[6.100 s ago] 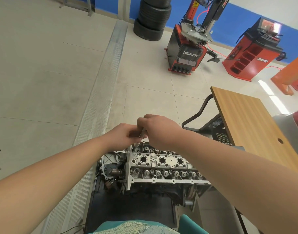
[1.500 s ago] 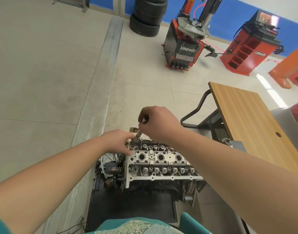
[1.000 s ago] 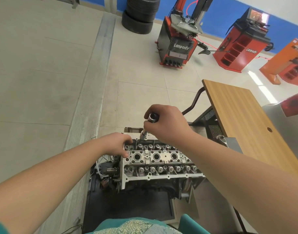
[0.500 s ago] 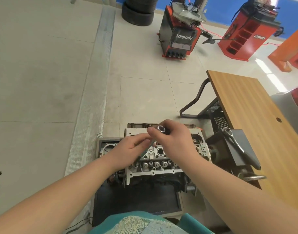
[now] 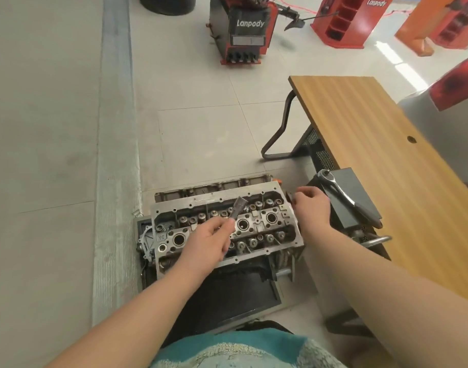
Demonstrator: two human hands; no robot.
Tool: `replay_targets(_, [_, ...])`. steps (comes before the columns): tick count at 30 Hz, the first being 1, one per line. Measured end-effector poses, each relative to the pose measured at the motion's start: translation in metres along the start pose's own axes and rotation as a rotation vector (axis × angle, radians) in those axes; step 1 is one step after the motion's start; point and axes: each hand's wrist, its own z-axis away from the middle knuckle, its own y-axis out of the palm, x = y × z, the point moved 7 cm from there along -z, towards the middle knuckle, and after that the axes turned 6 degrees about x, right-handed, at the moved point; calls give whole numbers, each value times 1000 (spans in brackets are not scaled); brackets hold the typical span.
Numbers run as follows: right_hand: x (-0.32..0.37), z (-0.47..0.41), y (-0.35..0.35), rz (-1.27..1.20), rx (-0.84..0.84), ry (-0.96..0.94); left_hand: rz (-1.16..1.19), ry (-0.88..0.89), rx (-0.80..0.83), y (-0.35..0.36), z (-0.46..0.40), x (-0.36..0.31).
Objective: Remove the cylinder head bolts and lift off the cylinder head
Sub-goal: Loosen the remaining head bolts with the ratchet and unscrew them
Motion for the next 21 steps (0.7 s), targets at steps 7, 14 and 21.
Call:
replay_targets(7, [-74, -107, -80, 756, 46, -1, 51, -106, -69, 36, -18, 8])
replay_targets(14, [-63, -163, -90, 998, -9, -304, -32, -134, -283, 57, -26, 13])
replay_targets(21, [-57, -205, -86, 1053, 76, -337, 30, -173, -385, 74, -21, 24])
